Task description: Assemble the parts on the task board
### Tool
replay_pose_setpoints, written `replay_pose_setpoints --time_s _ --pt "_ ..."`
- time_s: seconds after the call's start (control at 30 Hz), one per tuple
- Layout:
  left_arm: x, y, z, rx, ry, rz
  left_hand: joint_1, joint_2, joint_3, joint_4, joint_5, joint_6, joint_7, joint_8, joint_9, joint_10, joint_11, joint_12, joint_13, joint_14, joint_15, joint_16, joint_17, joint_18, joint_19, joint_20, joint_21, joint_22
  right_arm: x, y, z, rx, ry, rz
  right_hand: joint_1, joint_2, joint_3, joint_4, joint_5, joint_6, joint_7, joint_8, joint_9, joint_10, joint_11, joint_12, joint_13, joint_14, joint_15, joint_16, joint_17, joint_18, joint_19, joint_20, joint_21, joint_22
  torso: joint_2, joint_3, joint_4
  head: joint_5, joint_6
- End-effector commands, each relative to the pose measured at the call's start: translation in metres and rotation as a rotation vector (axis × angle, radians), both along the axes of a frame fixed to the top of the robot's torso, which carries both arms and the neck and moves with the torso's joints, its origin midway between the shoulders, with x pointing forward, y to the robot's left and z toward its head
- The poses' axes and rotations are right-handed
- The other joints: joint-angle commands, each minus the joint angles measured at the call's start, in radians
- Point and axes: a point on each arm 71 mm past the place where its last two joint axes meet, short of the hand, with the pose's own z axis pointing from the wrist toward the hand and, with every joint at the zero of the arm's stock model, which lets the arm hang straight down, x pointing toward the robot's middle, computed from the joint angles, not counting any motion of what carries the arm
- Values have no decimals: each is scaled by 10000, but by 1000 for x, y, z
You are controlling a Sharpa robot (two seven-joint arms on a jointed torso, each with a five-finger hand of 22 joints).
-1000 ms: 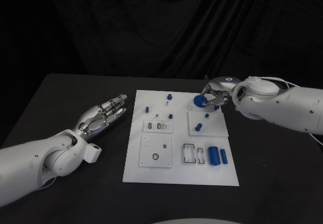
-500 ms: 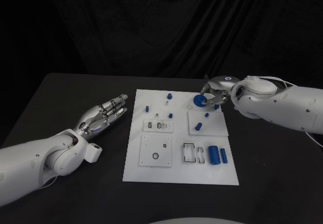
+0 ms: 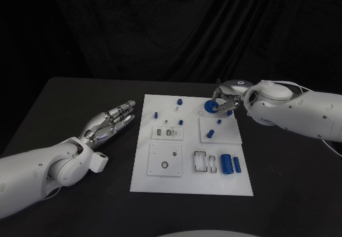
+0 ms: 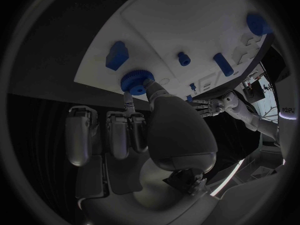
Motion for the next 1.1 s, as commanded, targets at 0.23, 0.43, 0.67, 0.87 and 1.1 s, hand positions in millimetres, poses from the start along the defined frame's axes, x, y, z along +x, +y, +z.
replay_pose_setpoints --time_s 0.23,0.43,0.67,0.87,1.1 --pt "-3 -1 5 -605 -701 -240 -114 5 55 24 -77 -75 18 -11 -18 -2 92 -5 -18 -37 16 -9 -10 158 -41 58 11 -13 -3 2 -8 -59 68 21 -12 175 10 -94 27 179 -296 922 2173 1040 -139 26 2633 1036 -140 29 2632 -31 93 -93 -77 2040 -6 -10 -7 47 19" --pt "-3 1 4 -586 -680 -201 -114 5 55 24 -77 -75 18 -11 -18 -2 92 -5 -18 -37 16 -9 -10 158 -41 58 11 -13 -7 3 -3 116 -155 112 -40 192 13 -81 26 186 -294 951 2210 1040 -149 26 2633 1036 -152 29 2632 -35 107 -104 -64 2049 -3 -11 0 68 38" --pt "-4 2 4 -570 -676 -171 -125 7 56 31 -82 -76 16 -11 -18 6 99 -3 -16 -33 21 -7 -8 158 -39 62 13 -12 -13 12 16 360 -569 412 -83 204 12 -57 26 163 -279 951 2231 1040 -151 26 2633 1036 -160 29 2632 -50 148 -114 -16 2075 -10 -24 0 63 70" --pt "-3 1 3 -571 -678 -175 -125 7 56 31 -82 -76 16 -11 -18 6 99 -3 -16 -33 21 -7 -8 158 -39 62 13 -12 -18 26 29 541 -818 838 -125 202 13 -40 28 102 -256 924 2243 1040 -146 26 2633 1036 -166 29 2632 -75 217 -126 65 2118 -19 -40 -11 54 89" --pt "-3 0 3 -586 -680 -199 -137 7 56 37 -84 -82 12 -11 -18 10 108 -2 -14 -32 25 -7 -8 157 -38 66 14 -11 -20 52 33 612 -799 1495 -146 203 23 -34 31 67 -219 897 2245 1040 -131 26 2633 1036 -165 29 2632 -96 275 -132 136 2155 -18 -39 -11 32 110"
